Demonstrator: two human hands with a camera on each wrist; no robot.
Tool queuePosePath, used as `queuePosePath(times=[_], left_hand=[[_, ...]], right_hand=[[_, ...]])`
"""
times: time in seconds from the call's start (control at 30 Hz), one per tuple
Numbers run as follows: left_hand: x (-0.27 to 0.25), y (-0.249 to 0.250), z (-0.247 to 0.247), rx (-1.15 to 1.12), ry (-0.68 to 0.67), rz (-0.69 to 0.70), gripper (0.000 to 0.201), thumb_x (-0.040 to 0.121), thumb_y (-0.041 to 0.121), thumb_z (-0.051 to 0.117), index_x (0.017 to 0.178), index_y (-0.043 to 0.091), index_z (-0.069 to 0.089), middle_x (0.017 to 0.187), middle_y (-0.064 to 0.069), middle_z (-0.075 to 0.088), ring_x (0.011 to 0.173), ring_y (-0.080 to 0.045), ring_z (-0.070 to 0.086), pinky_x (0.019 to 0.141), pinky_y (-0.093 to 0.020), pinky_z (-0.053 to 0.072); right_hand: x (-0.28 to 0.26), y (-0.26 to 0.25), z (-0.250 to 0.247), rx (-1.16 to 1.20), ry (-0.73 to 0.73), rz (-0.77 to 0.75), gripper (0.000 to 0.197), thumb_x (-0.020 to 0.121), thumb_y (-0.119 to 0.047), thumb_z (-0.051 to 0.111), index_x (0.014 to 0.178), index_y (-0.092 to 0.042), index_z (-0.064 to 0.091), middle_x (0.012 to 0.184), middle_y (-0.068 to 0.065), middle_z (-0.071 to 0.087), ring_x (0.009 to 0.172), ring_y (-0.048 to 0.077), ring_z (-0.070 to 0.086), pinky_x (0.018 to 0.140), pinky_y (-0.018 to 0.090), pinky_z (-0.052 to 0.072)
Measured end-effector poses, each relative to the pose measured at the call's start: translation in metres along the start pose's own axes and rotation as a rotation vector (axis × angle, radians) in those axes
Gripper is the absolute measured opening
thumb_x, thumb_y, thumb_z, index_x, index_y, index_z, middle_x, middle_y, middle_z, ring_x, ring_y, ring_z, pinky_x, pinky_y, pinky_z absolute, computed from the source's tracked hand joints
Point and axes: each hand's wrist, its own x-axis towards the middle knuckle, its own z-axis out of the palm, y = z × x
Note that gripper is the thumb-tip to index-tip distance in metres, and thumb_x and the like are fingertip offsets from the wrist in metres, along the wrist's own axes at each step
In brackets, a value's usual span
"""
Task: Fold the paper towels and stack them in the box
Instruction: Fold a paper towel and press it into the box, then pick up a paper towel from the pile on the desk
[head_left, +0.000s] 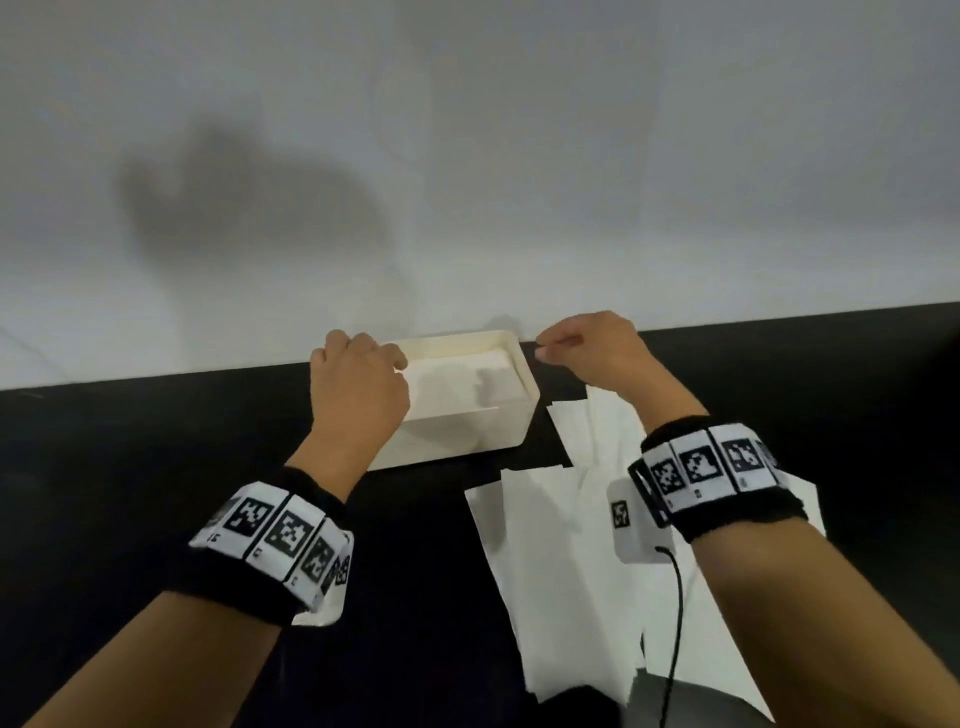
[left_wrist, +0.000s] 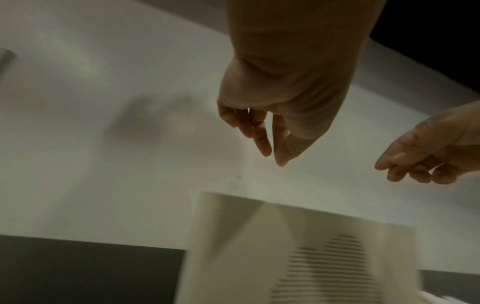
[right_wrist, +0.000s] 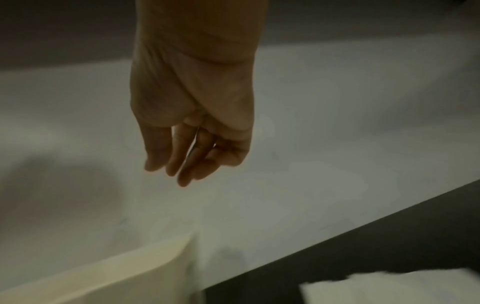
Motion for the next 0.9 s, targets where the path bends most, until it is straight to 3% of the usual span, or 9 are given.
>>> queuePosePath(times=[0.07, 0.17, 0.27, 0.33, 0.43, 0.5, 0.67, 0.77, 0.9], left_hand=[[-0.02, 0.019, -0.002, -0.242, -0.035, 0.019, 0.027, 0.092, 0.02, 0.049, 0.114, 0.018, 0.065, 0.109, -0.003, 0.064, 0.104, -0.022, 0.055, 0.087, -0.03, 0.043], [-0.053, 0.05, 0.013, -0.524, -0.258, -0.089, 0.023, 0.091, 0.022, 0.054, 0.111, 0.016, 0.064, 0.11, 0.0, 0.065, 0.104, -0.016, 0.059, 0.083, -0.02, 0.041], [-0.086, 0.074, 0.04, -0.628, -0.487, -0.222, 0.031, 0.089, 0.027, 0.061, 0.118, 0.015, 0.06, 0.118, -0.002, 0.063, 0.111, -0.016, 0.058, 0.088, -0.018, 0.04], [-0.106, 0.085, 0.056, -0.673, -0.584, -0.304, 0.043, 0.089, 0.028, 0.061, 0.128, 0.014, 0.052, 0.129, -0.004, 0.055, 0.116, -0.016, 0.054, 0.088, -0.018, 0.04], [-0.122, 0.098, 0.07, -0.713, -0.63, -0.386, 0.057, 0.088, 0.028, 0.062, 0.138, 0.01, 0.039, 0.136, -0.009, 0.046, 0.121, -0.019, 0.05, 0.085, -0.018, 0.039], [-0.124, 0.103, 0.074, -0.756, -0.621, -0.438, 0.06, 0.087, 0.025, 0.063, 0.138, 0.006, 0.036, 0.135, -0.01, 0.047, 0.12, -0.022, 0.051, 0.086, -0.021, 0.041], [-0.119, 0.111, 0.077, -0.839, -0.583, -0.528, 0.046, 0.091, 0.021, 0.059, 0.131, 0.003, 0.043, 0.129, -0.011, 0.054, 0.115, -0.024, 0.054, 0.086, -0.026, 0.043], [-0.117, 0.113, 0.079, -0.818, -0.583, -0.464, 0.027, 0.094, 0.018, 0.052, 0.117, 0.005, 0.056, 0.119, -0.009, 0.061, 0.095, -0.017, 0.055, 0.082, -0.025, 0.043], [-0.116, 0.112, 0.086, -0.831, -0.568, -0.464, 0.026, 0.096, 0.016, 0.047, 0.119, 0.007, 0.055, 0.12, -0.007, 0.059, 0.092, -0.012, 0.049, 0.08, -0.022, 0.041]], right_hand=[[-0.029, 0.022, -0.016, 0.195, 0.064, 0.097, 0.024, 0.086, -0.026, 0.066, 0.109, -0.02, 0.069, 0.114, -0.004, 0.066, 0.103, 0.013, 0.06, 0.092, 0.03, 0.049], [-0.066, 0.07, -0.012, 0.336, 0.131, 0.302, 0.023, 0.086, -0.021, 0.067, 0.108, -0.017, 0.067, 0.1, -0.001, 0.067, 0.08, 0.012, 0.061, 0.064, 0.024, 0.047], [-0.097, 0.123, 0.016, 0.44, 0.132, 0.518, 0.035, 0.082, -0.012, 0.071, 0.116, -0.004, 0.062, 0.082, 0.006, 0.063, 0.065, 0.017, 0.056, 0.055, 0.025, 0.046], [-0.116, 0.148, 0.04, 0.494, 0.101, 0.623, 0.047, 0.079, -0.01, 0.074, 0.122, 0.0, 0.057, 0.094, 0.014, 0.061, 0.071, 0.022, 0.056, 0.061, 0.03, 0.048], [-0.133, 0.163, 0.068, 0.434, 0.115, 0.689, 0.061, 0.081, -0.019, 0.072, 0.134, -0.006, 0.046, 0.128, 0.015, 0.053, 0.097, 0.028, 0.059, 0.085, 0.038, 0.051], [-0.136, 0.163, 0.077, 0.454, 0.154, 0.694, 0.067, 0.081, -0.022, 0.071, 0.139, -0.009, 0.04, 0.136, 0.014, 0.048, 0.114, 0.032, 0.056, 0.096, 0.041, 0.048], [-0.128, 0.154, 0.083, 0.47, 0.147, 0.658, 0.073, 0.082, -0.02, 0.07, 0.143, -0.01, 0.032, 0.136, 0.013, 0.049, 0.107, 0.025, 0.055, 0.095, 0.036, 0.047], [-0.122, 0.144, 0.079, 0.459, 0.15, 0.638, 0.07, 0.085, -0.015, 0.065, 0.145, -0.007, 0.029, 0.14, 0.014, 0.044, 0.12, 0.029, 0.049, 0.095, 0.035, 0.044], [-0.111, 0.137, 0.076, 0.321, 0.1, 0.558, 0.038, 0.09, -0.013, 0.056, 0.126, -0.005, 0.053, 0.115, 0.011, 0.06, 0.105, 0.028, 0.056, 0.087, 0.032, 0.046]])
